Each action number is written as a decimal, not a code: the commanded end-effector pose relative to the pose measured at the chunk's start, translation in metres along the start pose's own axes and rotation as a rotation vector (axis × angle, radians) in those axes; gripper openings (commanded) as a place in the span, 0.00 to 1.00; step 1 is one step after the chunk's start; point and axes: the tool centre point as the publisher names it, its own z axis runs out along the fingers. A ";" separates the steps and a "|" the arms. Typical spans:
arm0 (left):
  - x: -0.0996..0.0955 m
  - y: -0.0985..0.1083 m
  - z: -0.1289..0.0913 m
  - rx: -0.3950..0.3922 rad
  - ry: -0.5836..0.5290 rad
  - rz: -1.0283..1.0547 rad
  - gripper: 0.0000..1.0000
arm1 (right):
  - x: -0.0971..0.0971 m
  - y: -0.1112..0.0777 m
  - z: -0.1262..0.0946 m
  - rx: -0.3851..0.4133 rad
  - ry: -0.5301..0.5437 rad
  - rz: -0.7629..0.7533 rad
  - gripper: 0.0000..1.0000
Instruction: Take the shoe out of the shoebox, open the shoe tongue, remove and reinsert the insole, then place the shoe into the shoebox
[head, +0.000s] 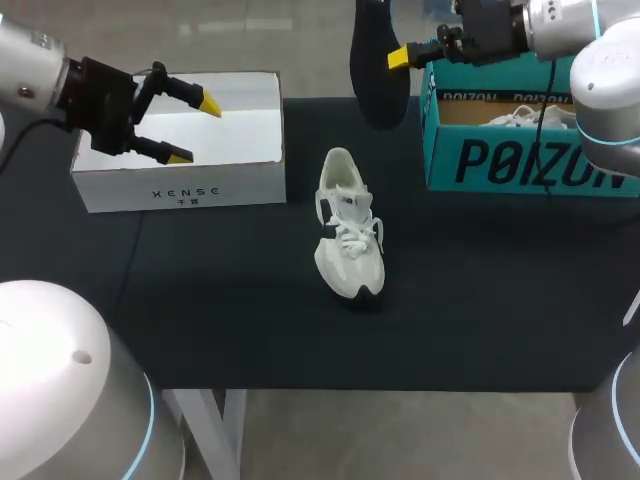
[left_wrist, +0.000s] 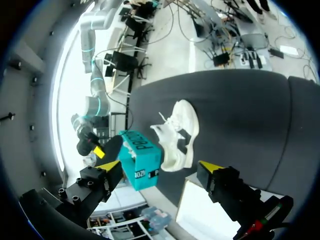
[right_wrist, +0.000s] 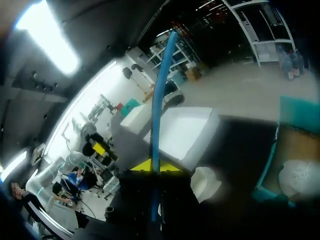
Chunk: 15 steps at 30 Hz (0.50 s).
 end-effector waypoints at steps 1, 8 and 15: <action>0.000 0.000 0.000 0.000 0.003 0.000 1.00 | 0.002 -0.001 -0.001 0.002 -0.024 0.002 0.00; 0.000 0.000 0.000 0.000 0.003 0.000 1.00 | -0.005 0.000 0.015 0.039 -0.207 -0.052 0.00; 0.000 0.000 0.000 0.000 0.003 0.000 1.00 | -0.019 0.001 0.046 0.014 -0.305 -0.094 0.00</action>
